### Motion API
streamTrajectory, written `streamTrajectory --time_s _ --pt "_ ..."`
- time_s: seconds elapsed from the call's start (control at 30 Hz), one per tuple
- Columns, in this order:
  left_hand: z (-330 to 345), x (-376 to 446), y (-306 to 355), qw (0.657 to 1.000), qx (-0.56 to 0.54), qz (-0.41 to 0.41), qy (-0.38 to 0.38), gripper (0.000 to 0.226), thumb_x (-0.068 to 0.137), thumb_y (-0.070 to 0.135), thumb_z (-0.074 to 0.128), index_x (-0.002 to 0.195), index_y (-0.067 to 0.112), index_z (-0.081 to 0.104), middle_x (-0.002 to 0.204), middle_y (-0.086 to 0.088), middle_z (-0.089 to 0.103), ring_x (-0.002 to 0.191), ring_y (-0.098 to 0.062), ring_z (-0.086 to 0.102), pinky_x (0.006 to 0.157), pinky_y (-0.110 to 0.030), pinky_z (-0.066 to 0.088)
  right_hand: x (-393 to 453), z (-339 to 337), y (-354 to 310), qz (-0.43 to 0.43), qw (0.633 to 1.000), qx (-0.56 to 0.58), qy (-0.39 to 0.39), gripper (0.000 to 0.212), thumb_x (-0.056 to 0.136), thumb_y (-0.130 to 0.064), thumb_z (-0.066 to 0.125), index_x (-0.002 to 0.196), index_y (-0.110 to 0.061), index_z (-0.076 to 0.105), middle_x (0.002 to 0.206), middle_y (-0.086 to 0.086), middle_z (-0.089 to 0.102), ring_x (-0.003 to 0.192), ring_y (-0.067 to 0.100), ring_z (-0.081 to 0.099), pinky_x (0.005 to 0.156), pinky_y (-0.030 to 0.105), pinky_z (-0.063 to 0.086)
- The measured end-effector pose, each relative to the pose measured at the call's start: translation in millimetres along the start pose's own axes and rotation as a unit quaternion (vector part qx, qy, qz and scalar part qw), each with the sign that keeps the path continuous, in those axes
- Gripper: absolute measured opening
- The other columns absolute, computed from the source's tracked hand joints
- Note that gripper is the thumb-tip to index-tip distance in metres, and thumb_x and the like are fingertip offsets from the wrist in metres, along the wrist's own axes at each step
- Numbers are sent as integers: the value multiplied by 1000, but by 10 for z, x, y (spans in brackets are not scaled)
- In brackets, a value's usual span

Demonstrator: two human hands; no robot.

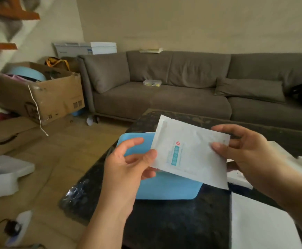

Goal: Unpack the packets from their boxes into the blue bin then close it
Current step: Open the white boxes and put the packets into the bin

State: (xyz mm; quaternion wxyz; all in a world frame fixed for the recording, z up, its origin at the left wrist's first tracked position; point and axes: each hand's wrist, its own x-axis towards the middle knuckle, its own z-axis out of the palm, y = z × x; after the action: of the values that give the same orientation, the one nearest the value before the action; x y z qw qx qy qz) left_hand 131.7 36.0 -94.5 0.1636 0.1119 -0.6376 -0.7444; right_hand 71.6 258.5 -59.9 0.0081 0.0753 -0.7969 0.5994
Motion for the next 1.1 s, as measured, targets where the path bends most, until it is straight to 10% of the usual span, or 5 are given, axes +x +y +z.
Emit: streamTrajectory --time_s 0.2,0.6,1.0,1.1 --pt "-368 284 -68 988 24 54 143 17 88 12 71 102 21 66 78 1 76 66 -8 72 60 -22 57 584 494 -149 29 993 -87 -81 21 92 -16 63 111 -26 64 99 -4 69 81 12 68 51 22 57" --pt "-559 409 -86 980 33 51 191 13 94 12 62 97 23 68 82 5 75 72 -7 73 70 -24 58 948 983 165 183 952 -161 -186 26 95 -9 61 119 -17 64 103 10 70 84 23 69 58 35 61" --pt "-473 426 -114 964 -1 127 234 19 95 9 59 91 25 68 78 4 73 66 -6 68 59 -15 52 865 1122 151 102 904 -359 -210 30 91 -29 67 117 -17 57 97 2 59 79 20 65 60 26 60" --pt "-413 400 -119 952 -3 169 253 23 94 6 59 87 26 67 76 4 71 64 -5 66 59 -15 51 839 1060 164 42 851 -483 -199 38 96 -26 60 129 -9 54 121 9 61 105 26 64 89 33 56"
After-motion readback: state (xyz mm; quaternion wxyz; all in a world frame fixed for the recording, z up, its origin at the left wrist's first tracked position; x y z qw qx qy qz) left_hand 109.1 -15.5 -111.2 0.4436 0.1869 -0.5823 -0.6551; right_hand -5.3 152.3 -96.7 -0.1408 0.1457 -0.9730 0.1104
